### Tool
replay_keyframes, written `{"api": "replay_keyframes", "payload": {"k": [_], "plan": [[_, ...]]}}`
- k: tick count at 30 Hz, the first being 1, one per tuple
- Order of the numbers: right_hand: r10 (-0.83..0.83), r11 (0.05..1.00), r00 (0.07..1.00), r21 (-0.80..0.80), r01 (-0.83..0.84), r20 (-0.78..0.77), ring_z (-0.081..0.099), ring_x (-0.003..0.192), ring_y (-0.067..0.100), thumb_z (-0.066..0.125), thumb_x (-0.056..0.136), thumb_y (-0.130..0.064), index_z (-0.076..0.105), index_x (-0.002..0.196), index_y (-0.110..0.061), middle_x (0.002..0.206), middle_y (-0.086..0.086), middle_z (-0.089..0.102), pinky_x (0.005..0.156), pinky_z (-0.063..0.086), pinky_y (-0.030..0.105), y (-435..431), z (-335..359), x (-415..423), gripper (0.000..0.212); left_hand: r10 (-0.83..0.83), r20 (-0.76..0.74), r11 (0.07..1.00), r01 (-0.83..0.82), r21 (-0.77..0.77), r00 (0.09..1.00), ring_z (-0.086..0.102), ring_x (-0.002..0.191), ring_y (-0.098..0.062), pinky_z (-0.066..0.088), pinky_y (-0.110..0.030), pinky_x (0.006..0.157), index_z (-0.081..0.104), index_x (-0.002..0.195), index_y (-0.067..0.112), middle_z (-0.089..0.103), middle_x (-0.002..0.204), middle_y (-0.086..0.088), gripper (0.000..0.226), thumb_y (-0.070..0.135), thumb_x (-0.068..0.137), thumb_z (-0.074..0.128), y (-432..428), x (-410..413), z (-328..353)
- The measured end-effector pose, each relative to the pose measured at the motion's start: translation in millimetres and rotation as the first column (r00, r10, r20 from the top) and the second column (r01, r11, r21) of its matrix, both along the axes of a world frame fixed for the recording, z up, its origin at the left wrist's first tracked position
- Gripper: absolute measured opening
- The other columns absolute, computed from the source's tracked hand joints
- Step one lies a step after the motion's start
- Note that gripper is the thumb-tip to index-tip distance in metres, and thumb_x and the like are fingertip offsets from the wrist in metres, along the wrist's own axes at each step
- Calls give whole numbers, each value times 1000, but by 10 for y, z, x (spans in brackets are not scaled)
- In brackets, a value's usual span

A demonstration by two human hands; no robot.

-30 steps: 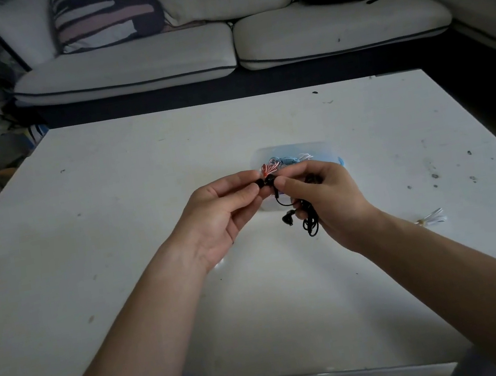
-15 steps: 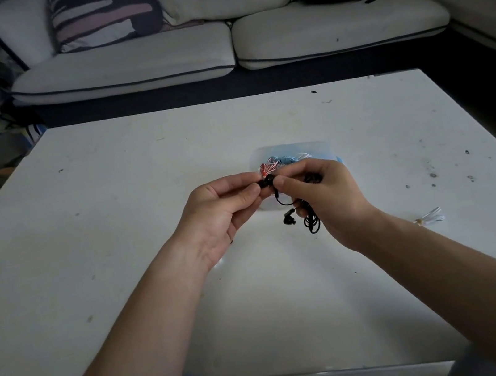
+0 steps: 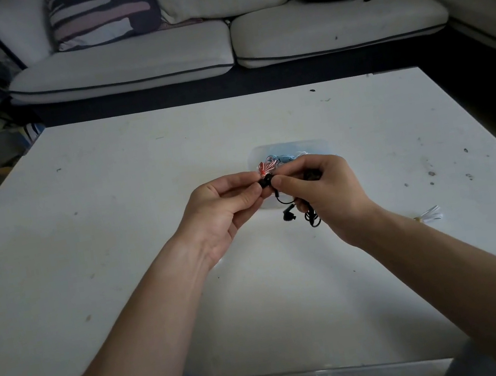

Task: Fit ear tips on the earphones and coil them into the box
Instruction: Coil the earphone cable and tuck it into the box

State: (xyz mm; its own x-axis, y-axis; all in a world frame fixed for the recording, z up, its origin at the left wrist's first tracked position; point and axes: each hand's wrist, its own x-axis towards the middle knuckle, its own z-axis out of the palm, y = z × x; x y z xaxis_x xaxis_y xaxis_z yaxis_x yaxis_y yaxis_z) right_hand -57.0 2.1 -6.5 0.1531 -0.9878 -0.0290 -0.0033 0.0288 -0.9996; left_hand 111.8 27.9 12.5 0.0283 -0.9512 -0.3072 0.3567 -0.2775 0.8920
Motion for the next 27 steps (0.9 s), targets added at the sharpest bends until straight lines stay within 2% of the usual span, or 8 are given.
{"api": "replay_keyframes", "payload": {"k": [3, 5, 8, 12, 15, 18, 21, 27], "plan": [[-21, 1000, 999, 5, 22, -25, 46, 56, 18, 75, 86, -11, 76, 90, -8, 73, 16, 66, 56, 38, 35, 7, 1, 0, 5, 4, 7, 1000, -4, 0, 1000, 75, 79, -19, 58, -19, 72, 70, 90, 3, 76, 82, -11, 18, -13, 85, 61, 0, -13, -7], [-41, 999, 999, 3, 41, -31, 48, 52, 13, 75, 85, -10, 76, 89, -8, 67, 4, 65, 54, 39, 30, 17, 3, -2, 4, 9, 13, 1000, -9, 1, 1000, 75, 77, -19, 58, -19, 71, 70, 89, 3, 76, 80, -10, 19, -13, 85, 61, 2, -27, -9], [-63, 998, 997, -12, 63, -47, 50, 48, 4, 75, 85, -8, 76, 88, -8, 66, 3, 67, 52, 39, 19, 32, 8, 8, 3, 21, 19, 1000, -21, 4, 1000, 75, 77, -19, 58, -18, 70, 70, 89, 2, 76, 80, -10, 18, -13, 85, 61, 0, -44, -18], [-83, 996, 994, -36, 81, -71, 50, 45, 0, 74, 85, -6, 76, 89, -6, 63, -2, 66, 46, 37, 12, 54, 7, 28, 4, 35, 21, 999, -35, 12, 999, 75, 76, -20, 58, -19, 70, 70, 88, 2, 76, 80, -12, 18, -14, 84, 62, -2, -54, -33], [-96, 995, 993, -32, 93, -72, 48, 41, 0, 73, 86, -5, 75, 90, -5, 58, -5, 62, 38, 35, 14, 69, 3, 33, 4, 42, 25, 999, -43, 19, 999, 75, 76, -20, 58, -19, 69, 70, 87, 2, 76, 80, -11, 19, -14, 84, 62, -2, -65, -40], [-83, 996, 993, -34, 80, -82, 49, 46, 3, 74, 86, -7, 76, 86, -9, 59, -5, 62, 46, 38, 16, 47, -2, 26, 3, 40, 19, 999, -41, 23, 999, 75, 76, -20, 58, -18, 69, 71, 88, 2, 76, 80, -11, 18, -13, 84, 63, -4, -54, -38], [-48, 999, 998, -9, 48, -52, 46, 52, 16, 75, 86, -8, 77, 85, -10, 66, 6, 63, 52, 39, 30, 17, -10, 7, 3, 29, 10, 999, -29, 20, 1000, 75, 77, -19, 58, -18, 70, 70, 88, 3, 76, 81, -11, 18, -13, 85, 62, -4, -44, -32], [-3, 1000, 1000, -4, 3, -25, 46, 57, 20, 74, 85, -4, 77, 84, -9, 67, 9, 62, 52, 40, 29, -5, -7, -15, 5, 24, 15, 999, -25, 25, 1000, 75, 77, -20, 59, -20, 74, 71, 87, 3, 76, 81, -12, 19, -13, 85, 62, -14, -37, -42]]}}
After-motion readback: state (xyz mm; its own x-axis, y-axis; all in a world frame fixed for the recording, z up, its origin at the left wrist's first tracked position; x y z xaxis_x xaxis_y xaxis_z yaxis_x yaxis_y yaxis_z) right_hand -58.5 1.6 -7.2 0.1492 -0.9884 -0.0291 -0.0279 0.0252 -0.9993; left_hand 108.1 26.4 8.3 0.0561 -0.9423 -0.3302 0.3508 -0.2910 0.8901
